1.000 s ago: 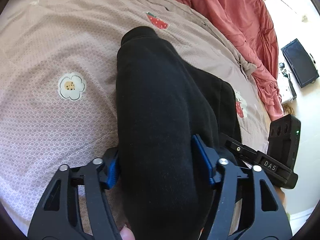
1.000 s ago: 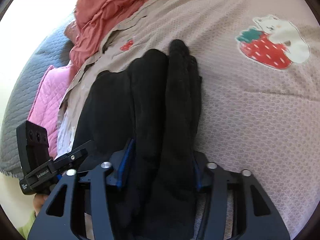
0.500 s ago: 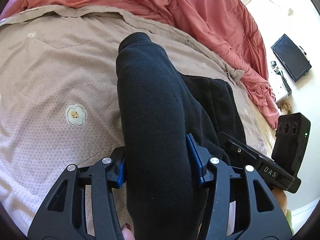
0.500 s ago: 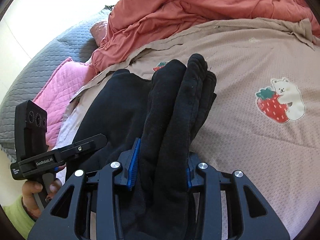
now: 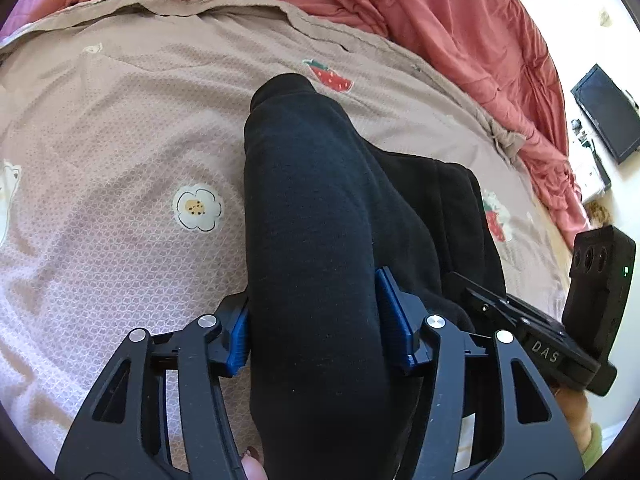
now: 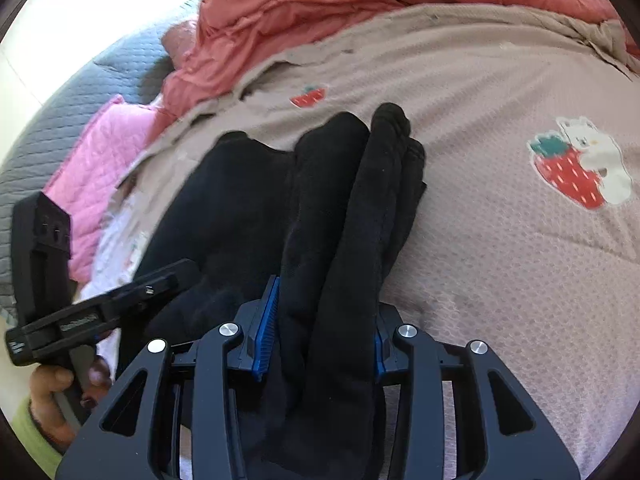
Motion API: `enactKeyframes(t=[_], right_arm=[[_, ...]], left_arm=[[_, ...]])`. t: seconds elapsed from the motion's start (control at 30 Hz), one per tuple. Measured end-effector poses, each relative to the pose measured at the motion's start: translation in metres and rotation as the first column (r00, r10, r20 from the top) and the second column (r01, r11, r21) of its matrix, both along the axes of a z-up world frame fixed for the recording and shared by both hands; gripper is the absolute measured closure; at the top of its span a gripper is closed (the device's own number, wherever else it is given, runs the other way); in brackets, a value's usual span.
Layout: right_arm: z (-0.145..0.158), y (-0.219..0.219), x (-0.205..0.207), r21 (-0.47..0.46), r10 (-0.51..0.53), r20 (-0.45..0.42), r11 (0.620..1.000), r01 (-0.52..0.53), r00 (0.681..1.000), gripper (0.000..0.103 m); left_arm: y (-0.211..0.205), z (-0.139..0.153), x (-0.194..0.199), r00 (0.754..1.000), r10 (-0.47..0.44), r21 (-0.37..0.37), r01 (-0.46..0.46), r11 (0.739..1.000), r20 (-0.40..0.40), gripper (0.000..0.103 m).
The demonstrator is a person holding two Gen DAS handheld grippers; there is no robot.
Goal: Fold small clothes
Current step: 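Open both tools and release the tidied black bundle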
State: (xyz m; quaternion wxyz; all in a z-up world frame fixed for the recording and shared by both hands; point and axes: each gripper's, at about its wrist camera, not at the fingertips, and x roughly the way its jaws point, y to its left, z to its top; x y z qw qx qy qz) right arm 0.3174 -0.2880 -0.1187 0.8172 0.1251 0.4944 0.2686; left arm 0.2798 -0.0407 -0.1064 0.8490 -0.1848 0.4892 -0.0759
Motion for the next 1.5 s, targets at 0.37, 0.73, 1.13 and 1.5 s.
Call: enactKeyframes(t=[0.37,0.73,1.13,1.5], right_arm=[[0.008,0.003,-0.006,-0.181,0.003,0.080,0.983,0.011,0.997,0.042],[0.014,-0.003,-0.009,-0.198,-0.030,0.115,0.979,0.052,0.993,0.022],[0.076,-0.017,-0.063,-0.155,-0.081,0.371,0.977,0.147,0.925,0.007],[0.105,-0.028,-0.128,-0.087,-0.177,0.499,0.964,0.252,0.848,0.005]], left_arm=[[-0.004,0.000,0.000,1.000,-0.002,0.035,0.002,0.999,0.006,0.048],[-0.001,0.007,-0.009,1.000,0.002,0.067,-0.003,0.998,0.010,0.044],[0.000,0.055,-0.050,0.994,0.001,0.135,-0.015,0.991,0.107,0.010],[-0.012,0.088,-0.099,0.982,-0.027,0.237,-0.018,0.971,0.188,0.010]])
